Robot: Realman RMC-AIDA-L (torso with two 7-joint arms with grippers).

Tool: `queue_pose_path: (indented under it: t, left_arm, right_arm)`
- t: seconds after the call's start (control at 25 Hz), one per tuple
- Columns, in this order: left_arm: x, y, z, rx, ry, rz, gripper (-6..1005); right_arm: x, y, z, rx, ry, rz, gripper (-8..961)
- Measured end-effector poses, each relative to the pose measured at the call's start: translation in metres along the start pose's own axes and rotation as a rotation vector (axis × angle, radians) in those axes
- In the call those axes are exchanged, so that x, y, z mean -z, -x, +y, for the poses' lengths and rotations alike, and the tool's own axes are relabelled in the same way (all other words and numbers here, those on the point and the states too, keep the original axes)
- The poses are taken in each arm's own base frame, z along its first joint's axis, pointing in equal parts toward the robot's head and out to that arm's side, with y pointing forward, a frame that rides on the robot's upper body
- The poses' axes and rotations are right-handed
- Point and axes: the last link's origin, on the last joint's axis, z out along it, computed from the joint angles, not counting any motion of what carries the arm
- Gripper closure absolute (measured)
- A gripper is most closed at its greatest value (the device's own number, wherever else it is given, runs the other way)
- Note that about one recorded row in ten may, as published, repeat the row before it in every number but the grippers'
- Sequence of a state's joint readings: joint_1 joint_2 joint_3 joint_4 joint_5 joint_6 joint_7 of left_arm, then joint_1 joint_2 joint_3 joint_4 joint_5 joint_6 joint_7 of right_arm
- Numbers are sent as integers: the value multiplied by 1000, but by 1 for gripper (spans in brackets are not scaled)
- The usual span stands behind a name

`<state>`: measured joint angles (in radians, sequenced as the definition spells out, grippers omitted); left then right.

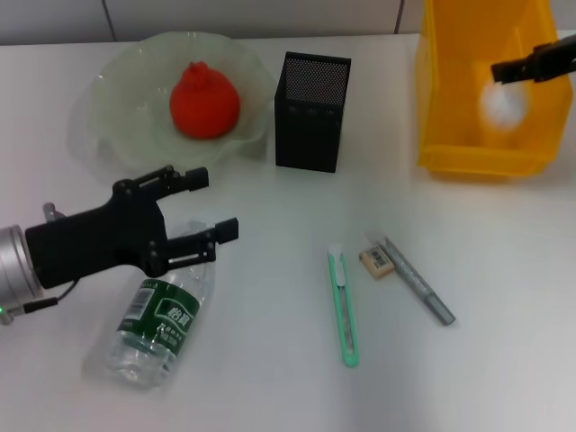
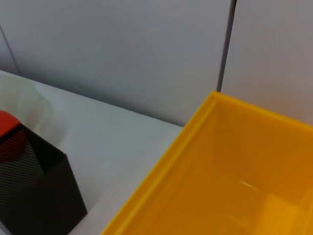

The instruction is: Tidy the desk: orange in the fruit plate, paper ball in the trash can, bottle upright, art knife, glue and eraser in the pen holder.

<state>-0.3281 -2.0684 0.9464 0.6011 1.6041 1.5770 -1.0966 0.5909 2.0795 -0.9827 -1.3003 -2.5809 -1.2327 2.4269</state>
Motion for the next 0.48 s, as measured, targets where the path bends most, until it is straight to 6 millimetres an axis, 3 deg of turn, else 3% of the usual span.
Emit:
queue_pose_path:
  t: [0.16, 0.32, 0.48]
  left_arm:
    - [4, -20, -4, 14, -1, -23, 177]
    - [-1, -47, -8, 14, -39, -95, 178]
    - [-11, -75, 4, 1, -116, -206, 179]
  right_arm:
    - [2, -1, 0, -19, 23, -96, 237]
    - [27, -7, 10, 19, 139, -257, 161]
    - [54, -42, 32, 88, 330, -480, 104]
